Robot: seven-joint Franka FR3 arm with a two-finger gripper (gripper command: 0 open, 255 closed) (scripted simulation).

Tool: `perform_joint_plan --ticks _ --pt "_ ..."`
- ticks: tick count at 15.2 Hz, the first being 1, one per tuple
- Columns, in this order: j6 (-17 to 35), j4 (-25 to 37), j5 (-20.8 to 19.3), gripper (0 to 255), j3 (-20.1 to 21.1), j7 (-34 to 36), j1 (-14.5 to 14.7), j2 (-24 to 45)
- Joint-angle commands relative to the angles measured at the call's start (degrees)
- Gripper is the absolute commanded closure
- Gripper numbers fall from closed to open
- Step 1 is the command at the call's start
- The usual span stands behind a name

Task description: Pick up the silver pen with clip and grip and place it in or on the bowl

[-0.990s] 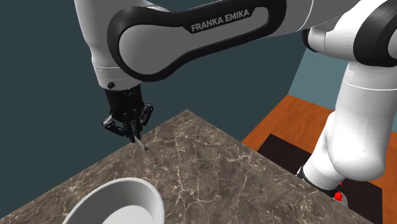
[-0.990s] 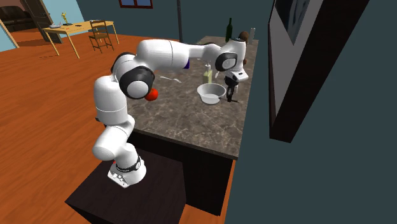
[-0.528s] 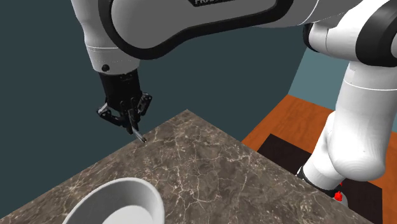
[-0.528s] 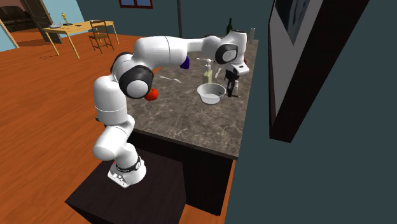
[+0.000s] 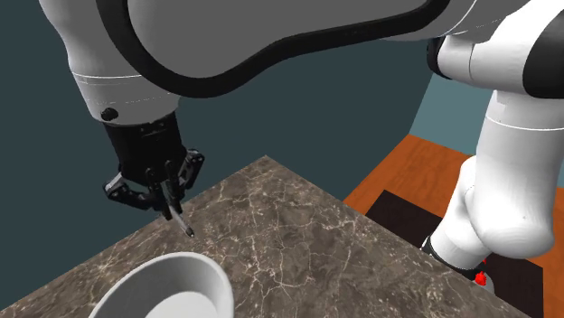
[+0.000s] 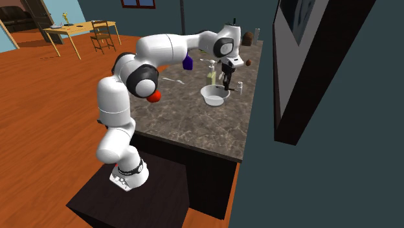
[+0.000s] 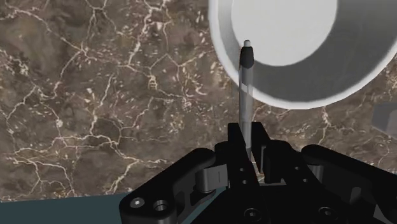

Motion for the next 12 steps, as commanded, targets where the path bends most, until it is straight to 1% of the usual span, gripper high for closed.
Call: perform_joint_plan --ticks 1,6,7,8,12 --pt "-0.31 1.18 -0.98 255 0.81 2.99 2.18 1.06" --pt "-1.71 5.13 -3.68 255 2.50 10.03 8.01 4.20" --pt "-2.11 6.22 -4.35 255 2.78 11.44 9.31 5.04" --pt "-2.74 7.89 -5.33 255 3.10 13.37 11.22 6.30" --pt "0.66 3.90 -4.95 255 3.00 13.28 10.50 5.66"
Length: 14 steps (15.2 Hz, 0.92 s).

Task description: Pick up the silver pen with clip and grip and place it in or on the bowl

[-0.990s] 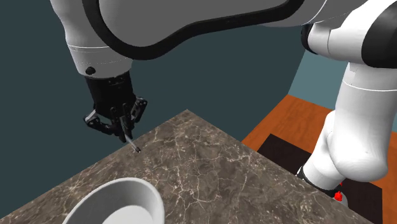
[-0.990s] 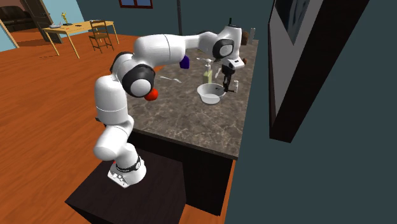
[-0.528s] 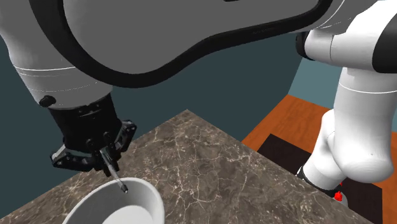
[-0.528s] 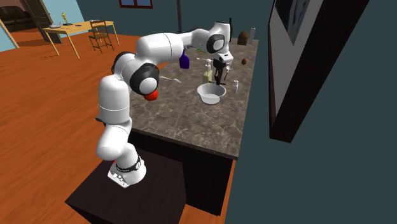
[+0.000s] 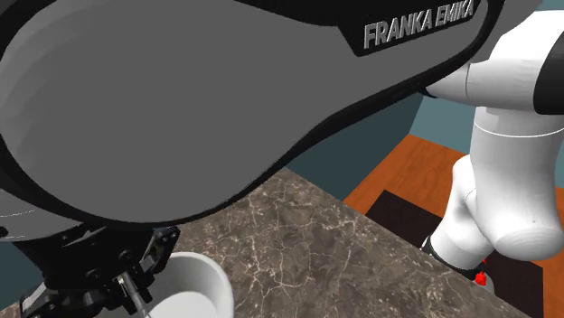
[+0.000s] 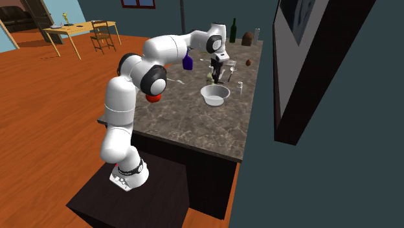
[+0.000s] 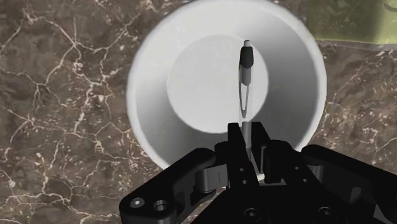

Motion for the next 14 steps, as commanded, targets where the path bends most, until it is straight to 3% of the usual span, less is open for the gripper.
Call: perform_joint_plan --ticks 1,11,14 --pt "1.63 -1.84 0.13 255 -0.04 -0.03 -0.35 -0.24" --pt "9.43 -9.84 0.01 255 -0.34 0.15 -1.33 -0.36" --pt "9.43 -9.84 0.01 255 -0.34 0.15 -1.32 -0.37"
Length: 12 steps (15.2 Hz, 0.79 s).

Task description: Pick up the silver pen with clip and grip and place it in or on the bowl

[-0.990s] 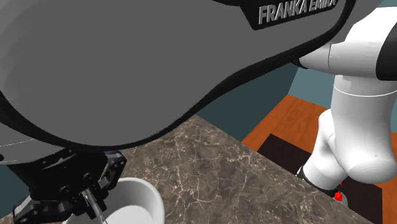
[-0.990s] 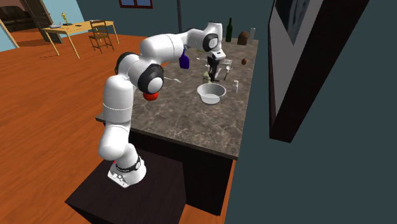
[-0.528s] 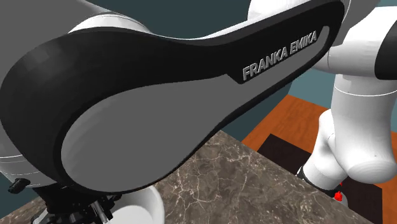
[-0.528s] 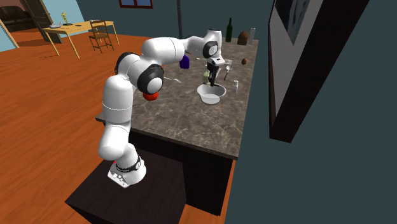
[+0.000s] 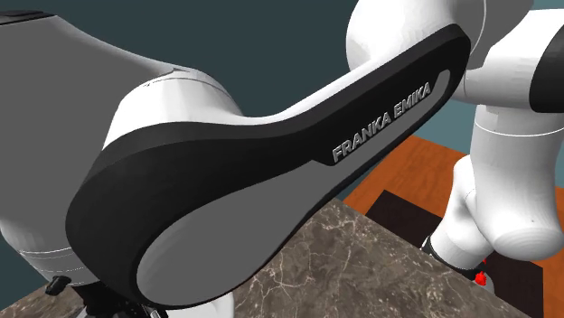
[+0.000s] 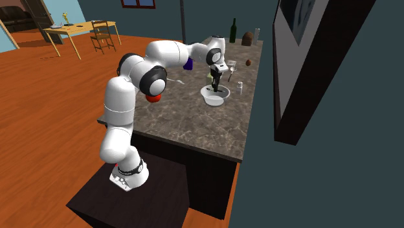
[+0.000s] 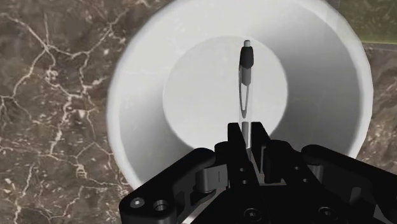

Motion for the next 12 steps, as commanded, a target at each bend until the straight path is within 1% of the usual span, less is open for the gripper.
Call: perform_joint_plan --ticks 1,5,6,11,12 --pt "0.11 -0.08 -0.01 255 0.00 0.01 0.00 0.01" --pt "0.10 -0.08 -0.01 255 0.00 0.01 0.00 0.01" --pt "0.10 -0.08 -0.01 0 0.00 0.01 0.00 0.01" --pt "0.10 -0.08 -0.01 0 0.00 0.01 0.00 0.01" --pt "-1.67 1.43 0.25 0 0.12 -0.18 0.01 -0.33"
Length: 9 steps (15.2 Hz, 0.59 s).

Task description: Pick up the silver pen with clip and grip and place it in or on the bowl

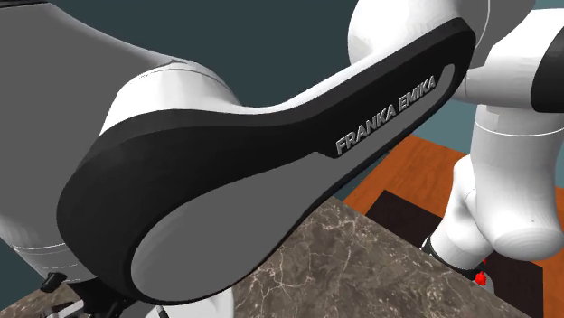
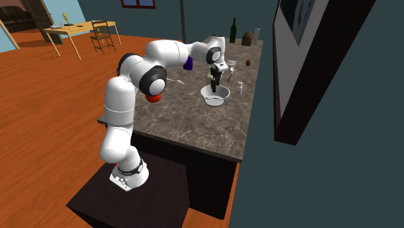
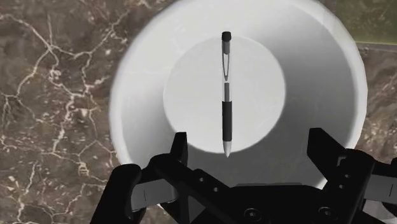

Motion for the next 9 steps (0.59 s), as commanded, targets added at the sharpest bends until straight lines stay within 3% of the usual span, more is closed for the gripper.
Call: perform_joint_plan --ticks 1,3,9 --pt "-2.71 2.40 0.32 0 0.14 -0.32 0.03 -0.40" --pt "-6.06 5.63 0.51 0 0.28 -0.52 0.26 -0.59" --pt "-6.06 5.63 0.51 0 0.28 -0.52 0.27 -0.59"
